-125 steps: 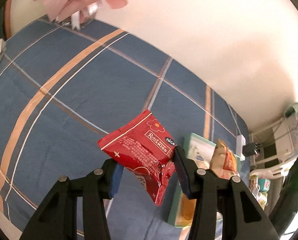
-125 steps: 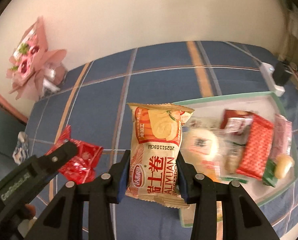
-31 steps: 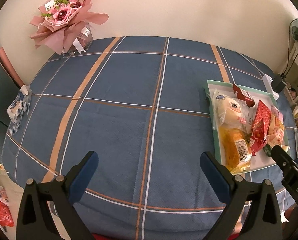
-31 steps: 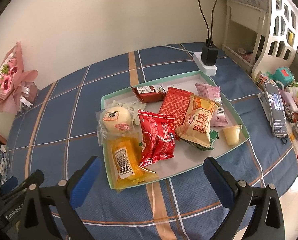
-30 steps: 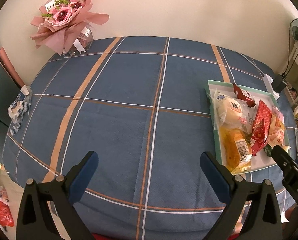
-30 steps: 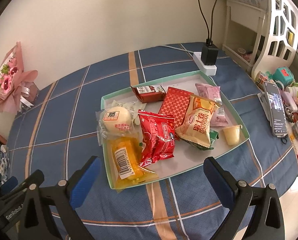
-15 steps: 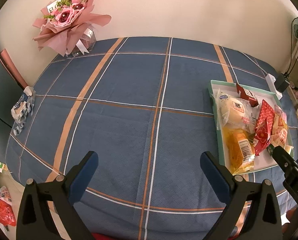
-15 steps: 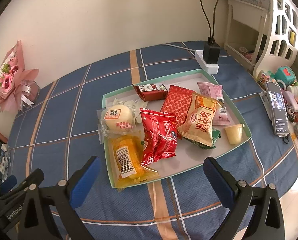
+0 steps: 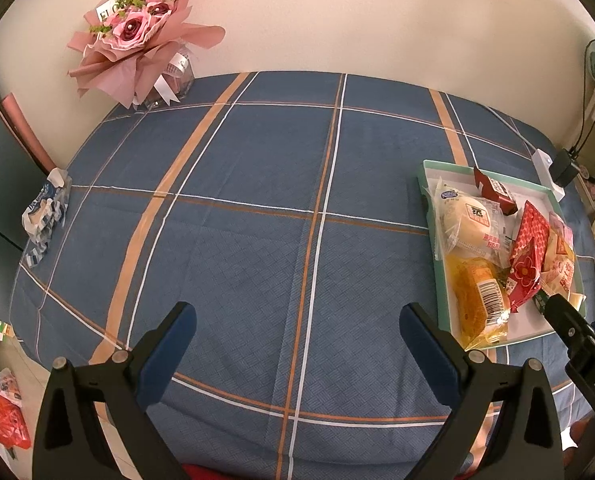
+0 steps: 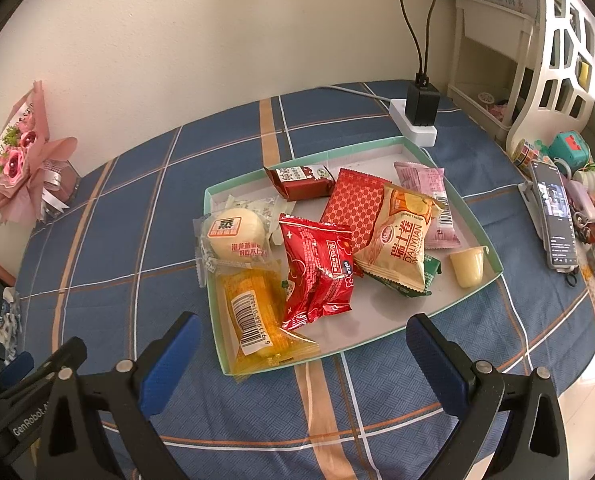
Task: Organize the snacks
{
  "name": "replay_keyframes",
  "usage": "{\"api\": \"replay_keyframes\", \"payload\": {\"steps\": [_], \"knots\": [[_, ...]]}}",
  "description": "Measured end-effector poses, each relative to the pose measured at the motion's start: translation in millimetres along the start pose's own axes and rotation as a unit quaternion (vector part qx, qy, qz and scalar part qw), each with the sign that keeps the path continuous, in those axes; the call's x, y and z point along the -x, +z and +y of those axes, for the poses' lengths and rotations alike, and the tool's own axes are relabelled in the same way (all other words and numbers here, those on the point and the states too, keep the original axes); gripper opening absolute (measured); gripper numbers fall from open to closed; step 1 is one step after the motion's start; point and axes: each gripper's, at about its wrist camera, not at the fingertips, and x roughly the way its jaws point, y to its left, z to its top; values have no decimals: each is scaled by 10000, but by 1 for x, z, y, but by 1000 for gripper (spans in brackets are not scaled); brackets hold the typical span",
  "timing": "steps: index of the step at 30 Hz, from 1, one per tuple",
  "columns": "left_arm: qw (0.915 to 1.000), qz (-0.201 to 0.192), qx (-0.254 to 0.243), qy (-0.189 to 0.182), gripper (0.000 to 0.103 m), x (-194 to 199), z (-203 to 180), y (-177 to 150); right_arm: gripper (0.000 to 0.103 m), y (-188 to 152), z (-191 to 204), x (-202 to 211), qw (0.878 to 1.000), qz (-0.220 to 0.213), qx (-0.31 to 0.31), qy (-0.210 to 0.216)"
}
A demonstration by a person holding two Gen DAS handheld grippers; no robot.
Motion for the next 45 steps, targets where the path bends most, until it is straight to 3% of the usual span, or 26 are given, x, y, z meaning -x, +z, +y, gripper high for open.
{"api": "replay_keyframes", "payload": {"steps": [45], "knots": [[9997,64,209,-56,101,0,4,2,103,-1,1,-2,10000,34,-22,-36]]}}
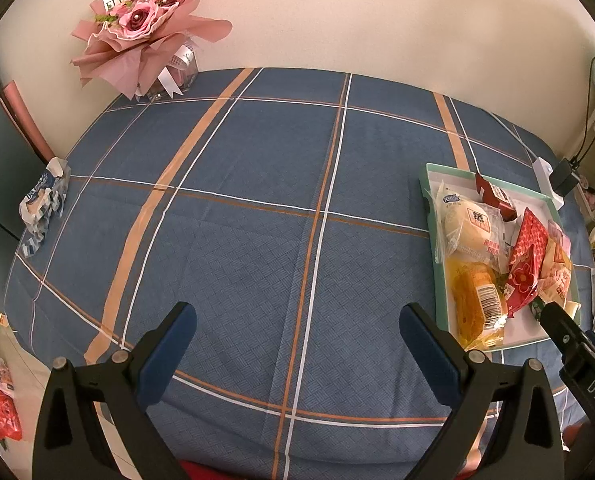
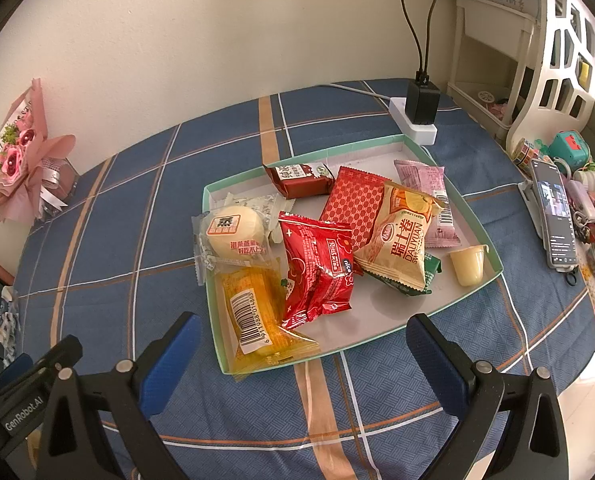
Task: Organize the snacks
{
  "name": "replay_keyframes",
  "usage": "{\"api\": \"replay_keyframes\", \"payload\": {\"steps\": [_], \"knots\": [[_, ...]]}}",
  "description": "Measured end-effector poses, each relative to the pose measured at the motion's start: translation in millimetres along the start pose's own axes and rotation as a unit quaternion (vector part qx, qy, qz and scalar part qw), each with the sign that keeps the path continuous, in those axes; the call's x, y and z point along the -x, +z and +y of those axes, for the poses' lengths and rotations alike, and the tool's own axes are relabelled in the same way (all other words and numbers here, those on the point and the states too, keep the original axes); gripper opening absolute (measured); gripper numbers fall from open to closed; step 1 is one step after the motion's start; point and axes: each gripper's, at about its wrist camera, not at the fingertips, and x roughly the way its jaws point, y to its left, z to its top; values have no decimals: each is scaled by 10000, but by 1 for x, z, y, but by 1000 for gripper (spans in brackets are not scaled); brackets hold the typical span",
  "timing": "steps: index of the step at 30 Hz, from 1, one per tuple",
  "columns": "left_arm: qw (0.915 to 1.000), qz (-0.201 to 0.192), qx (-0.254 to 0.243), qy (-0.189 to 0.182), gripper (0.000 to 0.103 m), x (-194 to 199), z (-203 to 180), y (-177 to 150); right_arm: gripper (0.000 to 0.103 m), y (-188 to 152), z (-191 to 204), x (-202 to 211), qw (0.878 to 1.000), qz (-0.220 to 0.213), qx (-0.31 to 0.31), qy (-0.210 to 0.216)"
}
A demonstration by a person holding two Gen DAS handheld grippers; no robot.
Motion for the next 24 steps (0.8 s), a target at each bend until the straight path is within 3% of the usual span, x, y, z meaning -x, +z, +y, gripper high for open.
{"api": "replay_keyframes", "payload": {"steps": [24], "knots": [[9999,-88,105,49,101,3,-2,-2,103,-2,0,-1,10000,20,-11,-6]]}}
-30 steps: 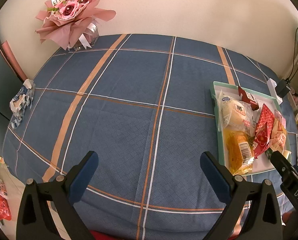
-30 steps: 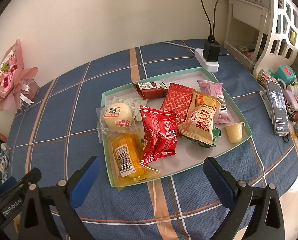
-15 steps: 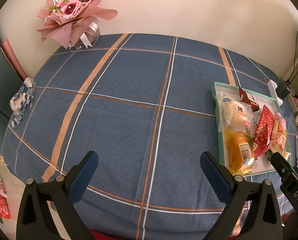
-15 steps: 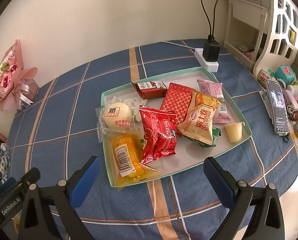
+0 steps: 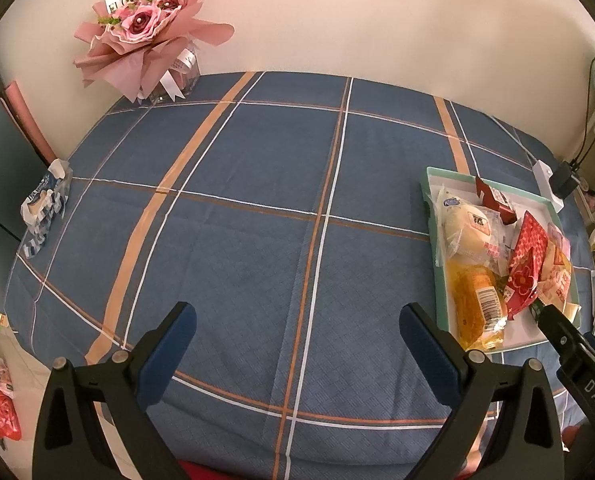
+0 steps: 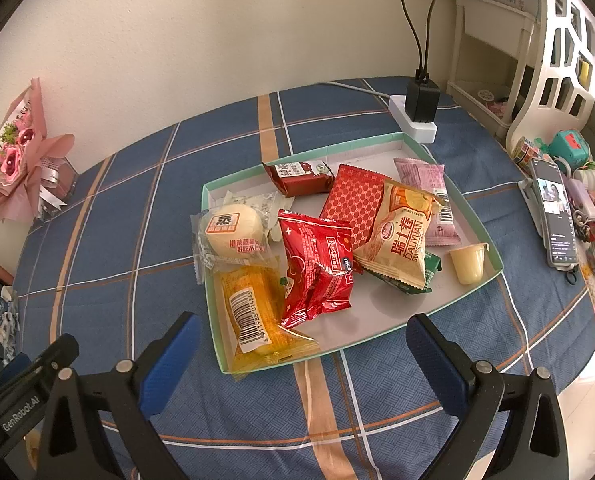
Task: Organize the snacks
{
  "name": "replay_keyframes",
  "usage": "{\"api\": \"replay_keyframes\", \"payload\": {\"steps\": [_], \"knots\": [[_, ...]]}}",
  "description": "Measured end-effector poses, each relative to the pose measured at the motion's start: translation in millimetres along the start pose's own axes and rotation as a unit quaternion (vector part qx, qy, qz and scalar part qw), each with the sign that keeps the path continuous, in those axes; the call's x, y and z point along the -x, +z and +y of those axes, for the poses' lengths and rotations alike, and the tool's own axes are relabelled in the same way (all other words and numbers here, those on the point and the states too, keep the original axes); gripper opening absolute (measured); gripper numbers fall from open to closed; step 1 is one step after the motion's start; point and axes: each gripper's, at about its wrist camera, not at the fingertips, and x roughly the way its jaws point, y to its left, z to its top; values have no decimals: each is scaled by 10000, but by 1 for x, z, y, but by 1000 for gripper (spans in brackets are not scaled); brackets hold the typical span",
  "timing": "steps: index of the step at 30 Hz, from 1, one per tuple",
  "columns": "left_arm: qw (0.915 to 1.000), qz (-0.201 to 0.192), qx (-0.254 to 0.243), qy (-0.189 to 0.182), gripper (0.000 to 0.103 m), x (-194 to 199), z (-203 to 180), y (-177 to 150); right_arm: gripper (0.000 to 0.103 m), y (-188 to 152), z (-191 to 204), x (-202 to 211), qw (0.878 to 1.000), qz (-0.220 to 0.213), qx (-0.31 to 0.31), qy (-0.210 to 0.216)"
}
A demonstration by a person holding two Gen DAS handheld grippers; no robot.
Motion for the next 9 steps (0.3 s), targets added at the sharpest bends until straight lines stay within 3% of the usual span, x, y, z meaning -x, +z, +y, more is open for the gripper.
{"api": "replay_keyframes", "payload": {"steps": [9], "knots": [[10000,-10,0,-39,101,1,-4,0,103,0,0,0,10000,8,-10,-3]]}}
